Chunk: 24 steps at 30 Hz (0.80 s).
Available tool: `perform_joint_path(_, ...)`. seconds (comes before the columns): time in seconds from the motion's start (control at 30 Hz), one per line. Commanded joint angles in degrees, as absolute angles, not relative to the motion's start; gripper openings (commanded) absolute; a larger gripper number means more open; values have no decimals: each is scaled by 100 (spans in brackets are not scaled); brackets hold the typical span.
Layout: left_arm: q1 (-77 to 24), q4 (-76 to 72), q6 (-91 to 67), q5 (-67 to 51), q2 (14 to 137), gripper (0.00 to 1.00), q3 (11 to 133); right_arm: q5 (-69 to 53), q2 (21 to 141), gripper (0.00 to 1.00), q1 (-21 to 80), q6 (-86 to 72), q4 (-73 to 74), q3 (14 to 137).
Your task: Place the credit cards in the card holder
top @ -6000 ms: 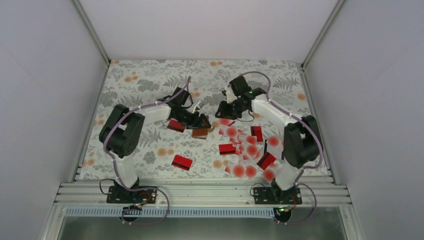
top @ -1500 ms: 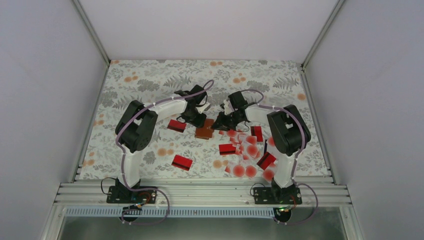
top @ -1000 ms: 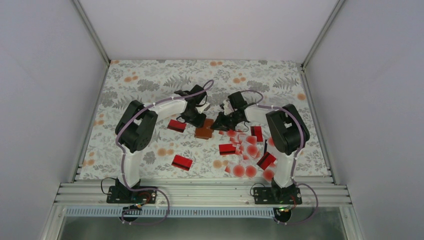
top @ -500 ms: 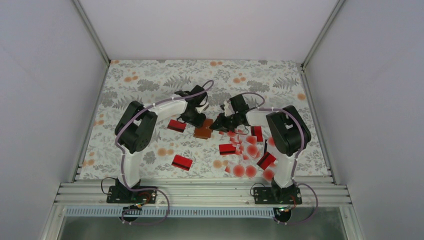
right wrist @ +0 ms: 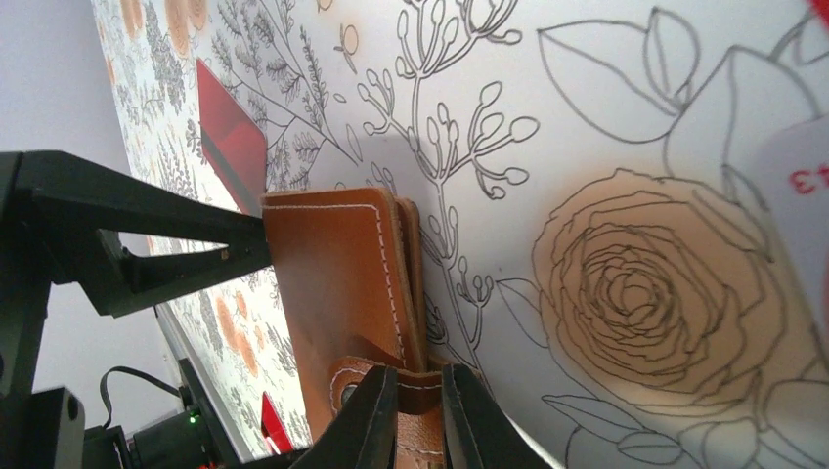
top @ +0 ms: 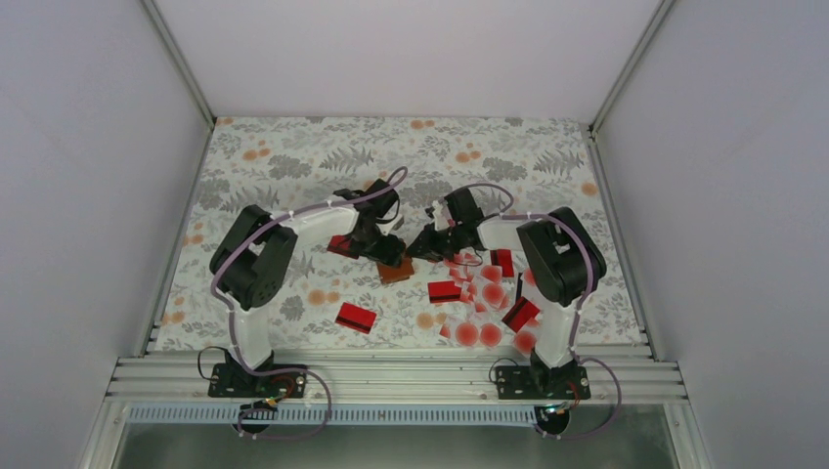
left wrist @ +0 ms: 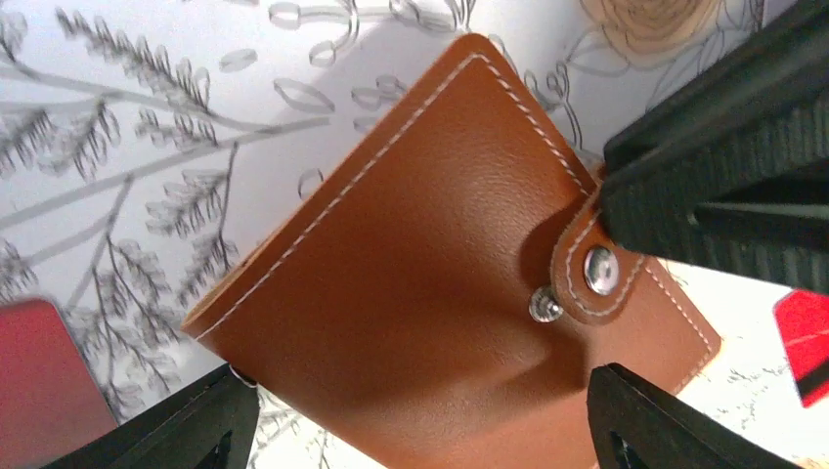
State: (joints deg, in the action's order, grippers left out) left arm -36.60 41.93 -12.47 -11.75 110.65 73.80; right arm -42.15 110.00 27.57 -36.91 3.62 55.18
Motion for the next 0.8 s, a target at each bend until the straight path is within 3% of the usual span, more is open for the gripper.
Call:
perform_joint_path(0.0,-3647,4083,-1623,-1664,10761,86,7065,-4280,11047,13,2877,-3643,248,5422)
perform_joint_path(0.13,-3566,3990,-1906,-1663,10498,83,6790,-4281,11032,13,2889,-3613,272,5405)
perform_joint_path(0.57,-3422,2927,-2186,-2214,10431,51,5875,-4368,10855,13,3022,-3627,250,5360)
perform_joint_path(0.77,-3419,2843,-2203,-2230,10468,44,5851,-4433,10786,13,3111,-3760,234,5429)
